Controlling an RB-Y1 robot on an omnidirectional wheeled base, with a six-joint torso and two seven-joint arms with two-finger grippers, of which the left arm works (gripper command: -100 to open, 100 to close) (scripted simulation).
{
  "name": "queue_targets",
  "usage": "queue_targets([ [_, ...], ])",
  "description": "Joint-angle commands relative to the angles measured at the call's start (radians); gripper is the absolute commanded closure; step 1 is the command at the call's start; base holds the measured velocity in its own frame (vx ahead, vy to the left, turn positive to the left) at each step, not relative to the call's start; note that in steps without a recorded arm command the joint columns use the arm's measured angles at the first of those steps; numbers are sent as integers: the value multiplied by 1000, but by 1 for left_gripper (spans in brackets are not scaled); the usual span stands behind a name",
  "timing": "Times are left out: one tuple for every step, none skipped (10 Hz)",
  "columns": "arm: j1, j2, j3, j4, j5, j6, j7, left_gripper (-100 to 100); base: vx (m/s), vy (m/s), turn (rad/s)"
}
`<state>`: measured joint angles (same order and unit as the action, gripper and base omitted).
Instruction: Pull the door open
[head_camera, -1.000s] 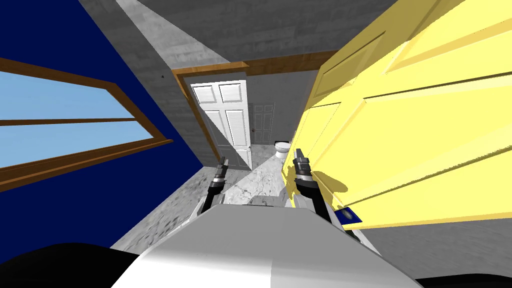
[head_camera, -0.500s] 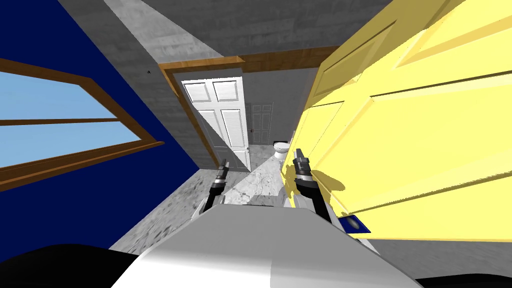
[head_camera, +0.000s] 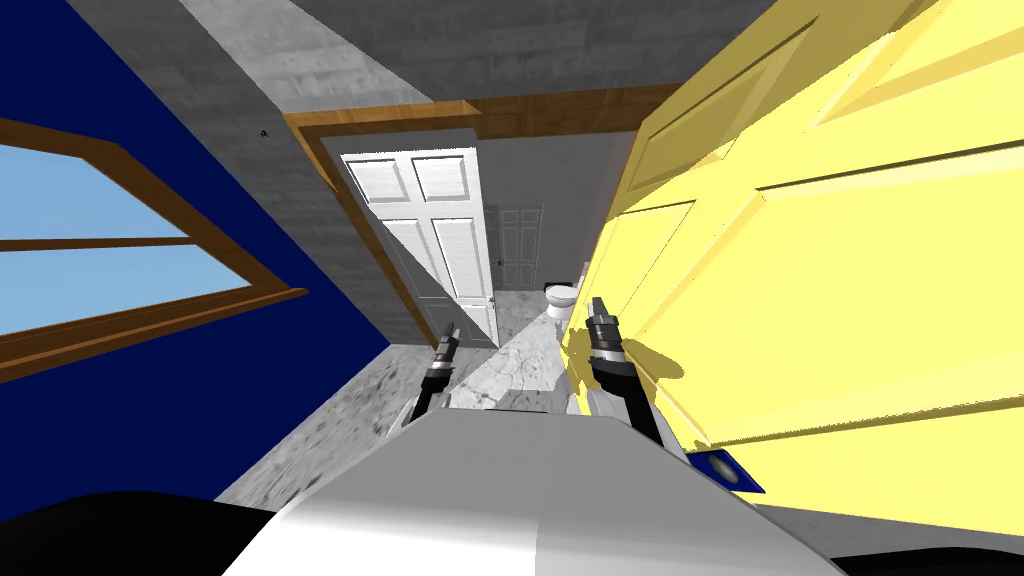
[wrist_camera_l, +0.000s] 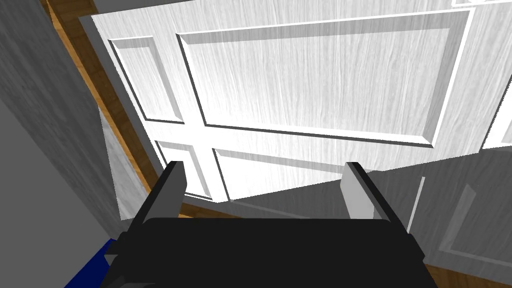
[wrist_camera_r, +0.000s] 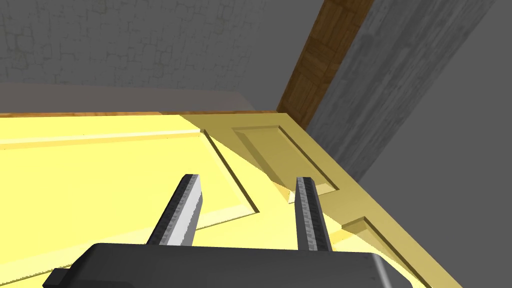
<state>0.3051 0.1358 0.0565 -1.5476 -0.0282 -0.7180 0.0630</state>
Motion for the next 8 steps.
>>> queue_targets([
  [-10, 0, -1, 42, 3, -5, 4, -100, 98, 2, -59],
  [-16, 2, 0, 66, 5, -7, 8, -100, 95, 5, -49],
  [-23, 3, 0, 90, 8, -9, 12, -100, 93, -4, -63],
  [-29, 5, 1, 115, 10, -12, 16, -100, 109, -15, -33],
  [-35, 7, 1, 139, 12, -14, 20, -100, 105, -10, -51],
  [-42, 9, 2, 163, 15, -16, 24, -100, 113, -5, -57],
  [-48, 10, 2, 186, 17, -18, 27, -100, 109, -5, -47],
  [-54, 12, 3, 209, 19, -20, 31, -100, 97, -13, -47],
])
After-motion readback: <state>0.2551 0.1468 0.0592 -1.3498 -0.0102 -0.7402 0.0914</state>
